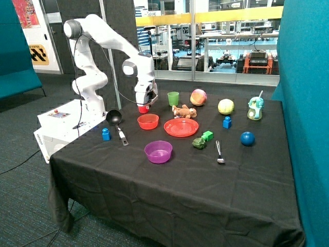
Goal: Place the bowl on the plate and the cup in the bowl matching the color
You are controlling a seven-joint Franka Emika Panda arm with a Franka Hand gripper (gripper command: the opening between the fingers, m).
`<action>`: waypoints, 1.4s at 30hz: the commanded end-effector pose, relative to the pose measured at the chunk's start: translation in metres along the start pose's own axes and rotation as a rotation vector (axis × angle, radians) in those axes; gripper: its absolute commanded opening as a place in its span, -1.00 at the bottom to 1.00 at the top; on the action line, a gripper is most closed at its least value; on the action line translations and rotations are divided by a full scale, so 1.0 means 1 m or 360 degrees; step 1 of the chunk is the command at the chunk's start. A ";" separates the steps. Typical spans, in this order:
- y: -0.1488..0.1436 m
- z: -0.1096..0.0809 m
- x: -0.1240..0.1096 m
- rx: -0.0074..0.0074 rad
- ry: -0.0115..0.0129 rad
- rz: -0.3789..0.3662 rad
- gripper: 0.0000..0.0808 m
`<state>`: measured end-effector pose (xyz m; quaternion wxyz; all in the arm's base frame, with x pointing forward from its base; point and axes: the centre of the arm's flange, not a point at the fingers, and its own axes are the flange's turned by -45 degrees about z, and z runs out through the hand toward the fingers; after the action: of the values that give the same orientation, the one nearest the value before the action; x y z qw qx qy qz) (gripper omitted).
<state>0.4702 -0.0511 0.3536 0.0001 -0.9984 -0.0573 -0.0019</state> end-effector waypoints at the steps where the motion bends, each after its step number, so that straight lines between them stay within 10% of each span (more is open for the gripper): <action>1: 0.005 0.015 0.006 -0.00001 -0.00059 -0.0001 0.19; 42: -0.020 0.051 0.003 0.00000 -0.00059 -0.0061 0.30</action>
<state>0.4776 -0.0354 0.3080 0.0007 -0.9970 -0.0771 0.0024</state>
